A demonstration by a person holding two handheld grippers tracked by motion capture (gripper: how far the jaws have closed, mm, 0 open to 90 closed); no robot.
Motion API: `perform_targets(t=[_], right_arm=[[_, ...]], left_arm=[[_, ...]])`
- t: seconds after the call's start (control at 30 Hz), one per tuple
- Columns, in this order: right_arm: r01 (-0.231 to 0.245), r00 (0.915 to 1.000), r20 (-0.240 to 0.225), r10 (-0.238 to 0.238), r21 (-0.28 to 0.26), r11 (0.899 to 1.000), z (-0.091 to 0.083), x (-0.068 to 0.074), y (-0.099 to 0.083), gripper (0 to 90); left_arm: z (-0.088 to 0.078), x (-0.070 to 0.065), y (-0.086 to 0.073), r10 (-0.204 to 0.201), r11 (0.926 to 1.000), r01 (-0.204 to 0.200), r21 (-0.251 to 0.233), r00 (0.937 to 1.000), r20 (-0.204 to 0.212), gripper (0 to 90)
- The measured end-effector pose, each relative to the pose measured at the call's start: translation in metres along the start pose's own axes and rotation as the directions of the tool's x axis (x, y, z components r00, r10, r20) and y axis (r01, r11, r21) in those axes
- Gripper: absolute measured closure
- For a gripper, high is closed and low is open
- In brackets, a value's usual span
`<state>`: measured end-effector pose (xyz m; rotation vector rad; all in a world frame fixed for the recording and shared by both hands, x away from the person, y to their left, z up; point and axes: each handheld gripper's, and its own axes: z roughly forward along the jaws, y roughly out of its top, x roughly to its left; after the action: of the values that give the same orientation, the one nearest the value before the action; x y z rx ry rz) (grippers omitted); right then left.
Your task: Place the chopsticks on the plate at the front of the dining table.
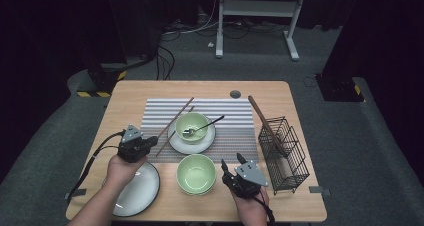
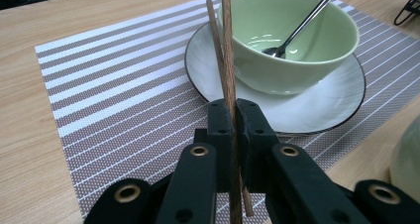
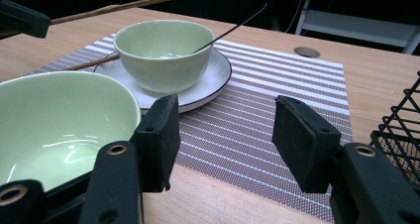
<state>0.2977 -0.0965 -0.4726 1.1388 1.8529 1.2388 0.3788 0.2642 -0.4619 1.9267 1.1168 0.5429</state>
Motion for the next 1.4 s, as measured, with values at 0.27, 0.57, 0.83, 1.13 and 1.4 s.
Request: perform_targets(t=[0.27, 0.57, 0.83, 1.13, 1.4], right_arm=[[-0.006, 1.0000, 0.005, 0.006, 0.003, 1.000, 0.002, -0.001, -0.001, 43.6], [-0.001, 1.0000, 0.007, 0.001, 0.003, 1.000, 0.003, -0.002, -0.002, 43.5], [0.005, 1.0000, 0.005, -0.005, 0.003, 1.000, 0.002, 0.000, -0.002, 43.5], [0.003, 1.0000, 0.005, -0.003, 0.004, 1.000, 0.002, 0.000, -0.002, 43.5], [0.003, 1.0000, 0.002, -0.003, 0.009, 1.000, 0.003, 0.000, -0.003, 43.5]], left_arm=[[0.008, 0.001, -0.002, -0.001, 0.9996, 0.001, 0.027, 1.0000, -0.007, 85.0], [0.016, 0.001, -0.004, 0.009, 0.9977, -0.006, 0.068, 0.9994, -0.034, 85.0], [0.023, 0.003, -0.006, 0.002, 0.9954, 0.002, 0.095, 0.9991, -0.042, 85.0], [0.030, 0.005, -0.007, 0.014, 0.9907, -0.007, 0.136, 0.9985, -0.053, 85.0], [0.032, 0.005, -0.008, 0.008, 0.9873, 0.000, 0.159, 0.9986, -0.052, 84.9]])
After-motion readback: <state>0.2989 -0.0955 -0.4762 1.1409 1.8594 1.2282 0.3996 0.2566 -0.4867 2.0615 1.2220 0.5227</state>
